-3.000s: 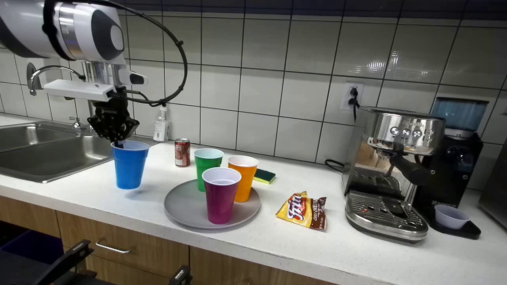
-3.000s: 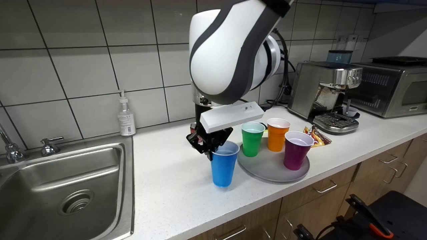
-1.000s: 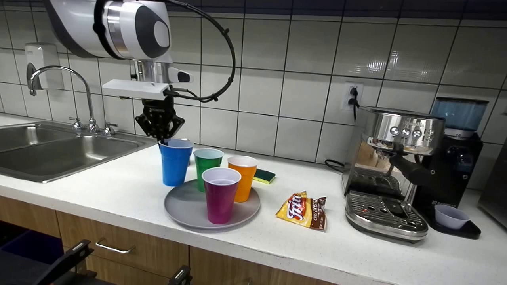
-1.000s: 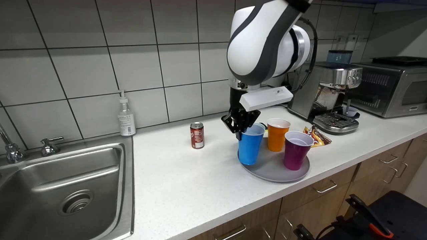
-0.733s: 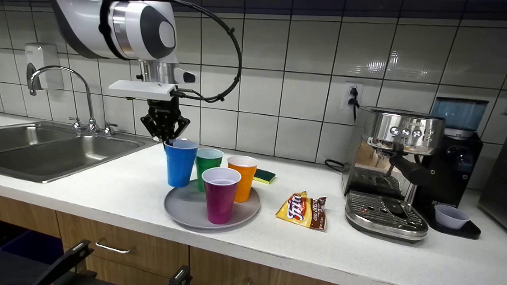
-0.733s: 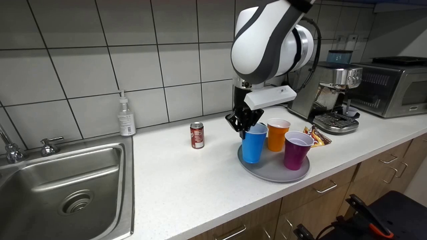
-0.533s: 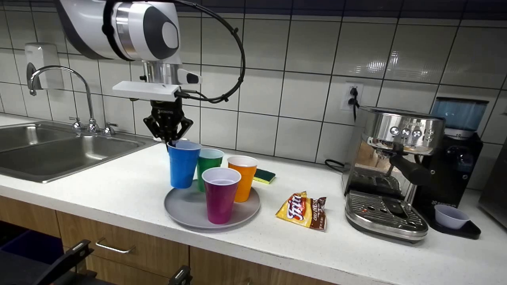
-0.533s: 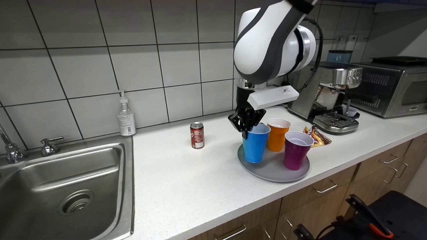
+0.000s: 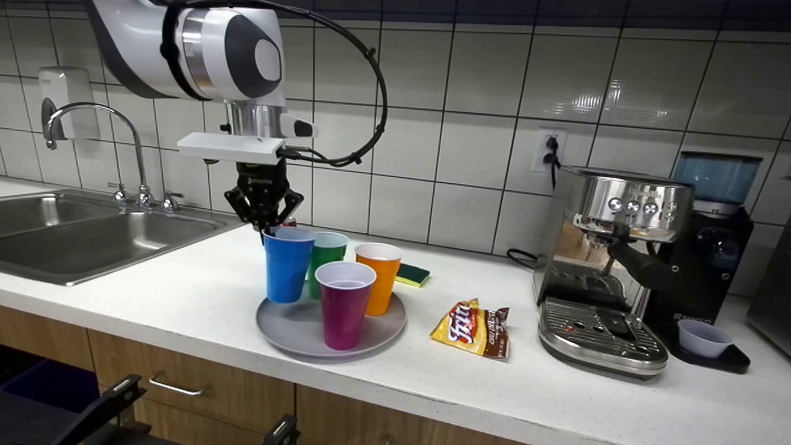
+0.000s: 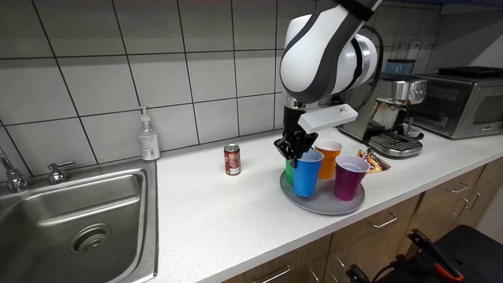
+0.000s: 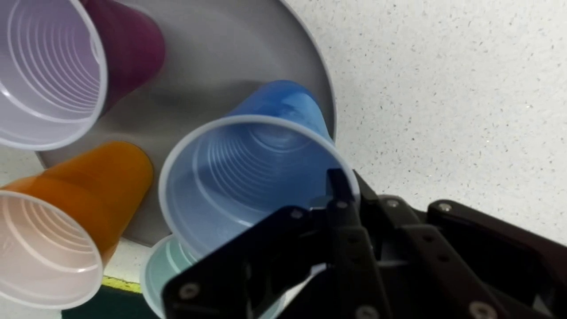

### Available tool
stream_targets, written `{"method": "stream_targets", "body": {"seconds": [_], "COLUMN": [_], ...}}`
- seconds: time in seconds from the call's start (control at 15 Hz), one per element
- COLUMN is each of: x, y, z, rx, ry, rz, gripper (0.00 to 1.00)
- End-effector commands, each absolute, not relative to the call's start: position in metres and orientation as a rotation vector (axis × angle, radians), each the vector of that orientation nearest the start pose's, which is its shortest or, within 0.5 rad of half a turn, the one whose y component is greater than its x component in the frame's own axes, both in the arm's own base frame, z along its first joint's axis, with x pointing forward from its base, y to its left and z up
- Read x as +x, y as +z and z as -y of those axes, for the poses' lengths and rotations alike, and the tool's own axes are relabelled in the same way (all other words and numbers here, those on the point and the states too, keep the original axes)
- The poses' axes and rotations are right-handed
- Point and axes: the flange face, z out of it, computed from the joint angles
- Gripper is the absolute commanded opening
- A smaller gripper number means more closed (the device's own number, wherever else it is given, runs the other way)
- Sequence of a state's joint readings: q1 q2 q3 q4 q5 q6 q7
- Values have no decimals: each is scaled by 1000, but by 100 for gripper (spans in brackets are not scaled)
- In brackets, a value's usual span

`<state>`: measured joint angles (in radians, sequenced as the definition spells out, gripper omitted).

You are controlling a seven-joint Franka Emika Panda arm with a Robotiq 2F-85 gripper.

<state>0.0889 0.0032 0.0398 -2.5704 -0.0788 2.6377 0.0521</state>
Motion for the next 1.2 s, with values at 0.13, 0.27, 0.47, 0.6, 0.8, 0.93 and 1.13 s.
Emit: {"method": "stream_targets", "body": {"seconds": [0.13, 0.27, 0.47, 0.6, 0.8, 0.93, 1.13], "x": [439, 437, 435, 433, 431, 430, 428], "y": [268, 266, 263, 262, 259, 258, 256], "z": [-48, -46, -40, -37, -32, -31, -31], "rx": [-3170, -3172, -3174, -3175, -3177, -3179, -3181], "ry": [-92, -87, -82, -85, -75, -69, -62], "rz": [257, 254, 254, 255, 261, 265, 269], "gripper": [1, 1, 1, 1, 1, 1, 1]}}
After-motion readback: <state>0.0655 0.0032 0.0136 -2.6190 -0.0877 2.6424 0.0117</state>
